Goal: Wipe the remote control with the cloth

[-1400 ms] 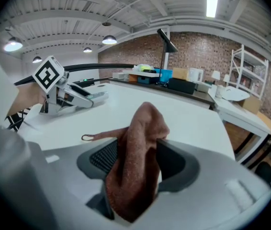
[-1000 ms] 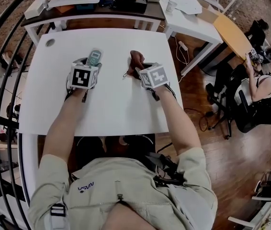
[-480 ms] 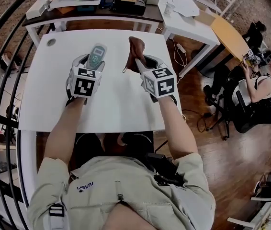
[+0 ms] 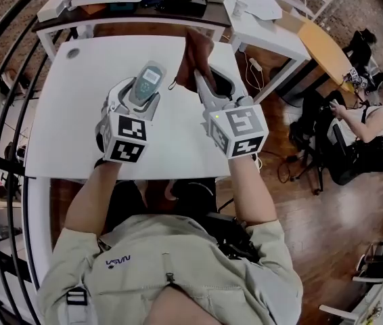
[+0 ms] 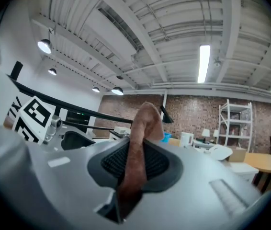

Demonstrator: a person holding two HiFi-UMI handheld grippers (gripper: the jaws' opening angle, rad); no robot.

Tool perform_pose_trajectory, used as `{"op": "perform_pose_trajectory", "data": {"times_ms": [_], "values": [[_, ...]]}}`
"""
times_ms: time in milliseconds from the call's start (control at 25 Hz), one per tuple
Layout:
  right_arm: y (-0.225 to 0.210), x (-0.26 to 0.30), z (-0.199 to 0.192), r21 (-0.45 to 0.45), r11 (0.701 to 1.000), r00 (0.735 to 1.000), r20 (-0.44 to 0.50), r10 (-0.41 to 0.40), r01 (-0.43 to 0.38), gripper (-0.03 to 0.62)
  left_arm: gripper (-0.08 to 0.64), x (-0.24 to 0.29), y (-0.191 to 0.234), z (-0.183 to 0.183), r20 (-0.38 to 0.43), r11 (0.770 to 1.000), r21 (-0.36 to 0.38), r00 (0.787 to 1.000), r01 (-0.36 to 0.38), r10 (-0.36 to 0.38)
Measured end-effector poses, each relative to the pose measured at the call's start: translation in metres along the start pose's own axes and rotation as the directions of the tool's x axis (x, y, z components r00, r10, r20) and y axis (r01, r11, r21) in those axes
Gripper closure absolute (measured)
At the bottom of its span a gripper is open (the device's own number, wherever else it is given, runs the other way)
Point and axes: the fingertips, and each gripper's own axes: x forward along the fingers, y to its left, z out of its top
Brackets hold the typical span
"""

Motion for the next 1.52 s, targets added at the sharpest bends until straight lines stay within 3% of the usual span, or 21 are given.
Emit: {"op": "perform_pose_trajectory", "data": {"times_ms": [280, 560, 800, 920, 1040, 1240, 1280, 1360, 1520], "values": [[0.028, -0.011, 0.013, -0.120, 0.993, 1.000, 0.026, 0.018, -0.015, 0.529, 0.281, -0.020, -0.031, 0.010, 0.060, 0.999, 0.043, 0.998, 0.011, -0.014], [0.059, -0.012, -0.003, -0.201, 0.977, 0.997, -0.037, 0.065, -0.071, 0.528, 0.281, -0.030, -0.044, 0.010, 0.078, 0.995, 0.094, 0.997, 0.011, -0.018], [0.090, -0.018, -0.010, -0.282, 0.945, 0.985, -0.100, 0.140, -0.163, 0.528, 0.281, -0.037, -0.048, 0.013, 0.088, 0.990, 0.144, 0.996, 0.002, -0.015], [0.110, -0.023, -0.013, -0.310, 0.918, 0.967, -0.137, 0.214, -0.247, 0.528, 0.281, -0.038, -0.051, 0.010, 0.085, 0.986, 0.168, 0.996, 0.006, -0.020], [0.133, -0.030, -0.014, -0.312, 0.880, 0.932, -0.183, 0.313, -0.357, 0.528, 0.281, -0.039, -0.054, 0.008, 0.085, 0.982, 0.190, 0.996, 0.007, -0.023], [0.155, -0.038, -0.009, -0.243, 0.842, 0.875, -0.178, 0.449, -0.482, 0.528, 0.281, -0.042, -0.054, 0.007, 0.093, 0.979, 0.203, 0.995, 0.001, -0.020], [0.153, -0.039, -0.007, -0.234, 0.846, 0.877, -0.170, 0.450, -0.480, 0.528, 0.281, -0.042, -0.054, 0.008, 0.095, 0.979, 0.204, 0.995, -0.001, -0.019], [0.141, -0.038, 0.001, -0.224, 0.877, 0.905, -0.125, 0.407, -0.426, 0.528, 0.281, -0.043, -0.054, 0.009, 0.100, 0.978, 0.211, 0.995, -0.005, -0.016], [0.094, -0.032, 0.026, -0.255, 0.950, 0.982, -0.003, 0.188, -0.182, 0.526, 0.281, -0.045, -0.057, 0.012, 0.113, 0.969, 0.247, 0.994, -0.020, -0.008]]}}
